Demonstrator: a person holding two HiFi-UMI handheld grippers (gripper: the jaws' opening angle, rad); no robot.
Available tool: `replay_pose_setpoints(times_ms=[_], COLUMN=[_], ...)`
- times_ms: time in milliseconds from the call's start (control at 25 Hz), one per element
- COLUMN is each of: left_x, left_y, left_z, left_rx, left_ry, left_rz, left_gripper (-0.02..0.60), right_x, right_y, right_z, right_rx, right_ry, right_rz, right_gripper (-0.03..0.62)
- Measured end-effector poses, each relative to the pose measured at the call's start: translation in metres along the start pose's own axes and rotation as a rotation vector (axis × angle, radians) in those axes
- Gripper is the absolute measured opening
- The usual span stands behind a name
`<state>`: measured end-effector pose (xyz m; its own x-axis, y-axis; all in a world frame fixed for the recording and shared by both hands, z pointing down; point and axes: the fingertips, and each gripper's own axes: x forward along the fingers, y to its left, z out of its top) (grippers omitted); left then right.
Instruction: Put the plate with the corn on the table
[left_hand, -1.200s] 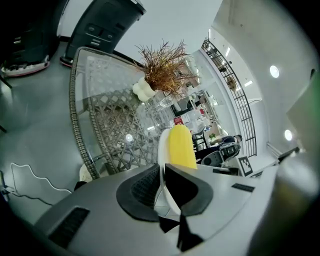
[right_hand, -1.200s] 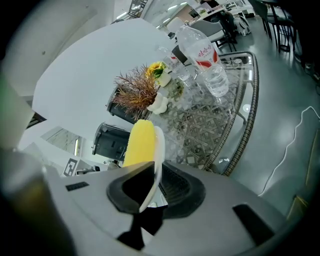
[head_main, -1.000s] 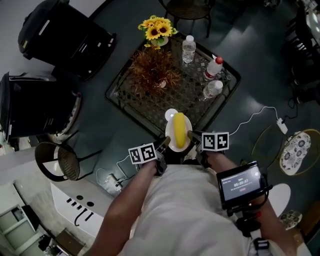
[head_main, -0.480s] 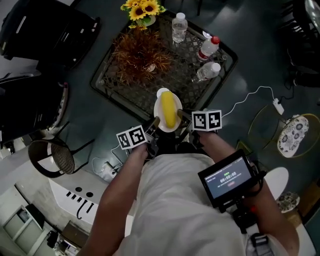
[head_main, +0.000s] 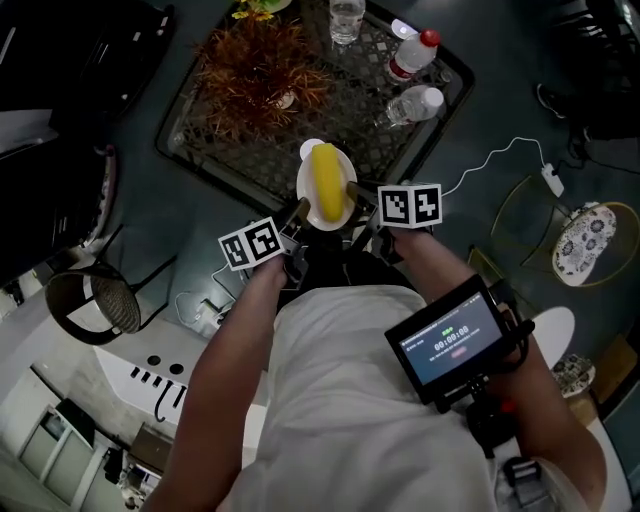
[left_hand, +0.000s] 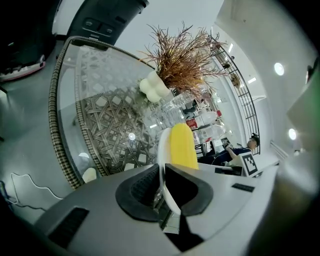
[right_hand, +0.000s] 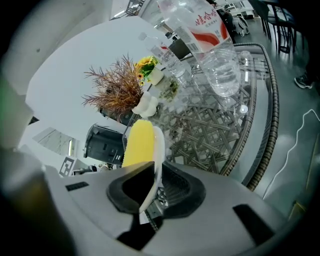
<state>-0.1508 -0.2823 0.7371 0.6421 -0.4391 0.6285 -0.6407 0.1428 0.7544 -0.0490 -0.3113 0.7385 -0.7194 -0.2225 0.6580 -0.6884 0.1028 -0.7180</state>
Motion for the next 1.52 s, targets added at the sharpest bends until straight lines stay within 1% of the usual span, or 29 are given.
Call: replay_pose_setpoints(times_ms=[160, 480, 720, 840, 1000, 1080, 1280, 1520], left_x=[0.007, 0.032, 0.041, 0.046, 0.053, 0.058, 0.067, 0.071], left_y=[0.003, 0.013, 0.014, 0.015, 0.019, 0.020, 0.025, 0.032], left_z=[0.005, 0.022, 0.032, 0.038, 0.047, 0.052, 0.068, 0.077], left_rx=[0.018, 0.018, 0.057, 0.067, 0.077, 0.083, 0.103, 0.129], left_ry=[0.007, 0.014, 0.012, 0.011, 0.015, 0.016, 0.005, -0.008], left_rz=[0.005, 0.011, 0.023, 0.028, 0.037, 0.045, 0.069, 0.110], left_gripper=[0.035, 0.035, 0.035, 0.035, 0.035, 0.035, 0.035, 0.035], right_x=[0.004, 0.021, 0.029, 0.032, 0.037, 0.041, 0.050, 0.061], right_y=[-0.005, -0.024, -0.031, -0.034, -0.042, -0.042, -0.043, -0.042], right_z=[0.005, 0.024, 0.032, 0.038, 0.047, 0.053, 0.069, 0.076], right_rx=[-0.005, 0.007, -0.009, -0.010, -0.012, -0.013, -0.047, -0.103], right_ry=[-0.002, -0.018, -0.034, -0.047, -0.060, -0.064, -0.075, -0.074], right_rz=[-0.006, -0.007, -0.013, -0.018, -0.047, -0.044, -0.063, -0.097], right_gripper=[0.051, 0.051, 0.051, 0.051, 0.051, 0.051, 0.051, 0.051])
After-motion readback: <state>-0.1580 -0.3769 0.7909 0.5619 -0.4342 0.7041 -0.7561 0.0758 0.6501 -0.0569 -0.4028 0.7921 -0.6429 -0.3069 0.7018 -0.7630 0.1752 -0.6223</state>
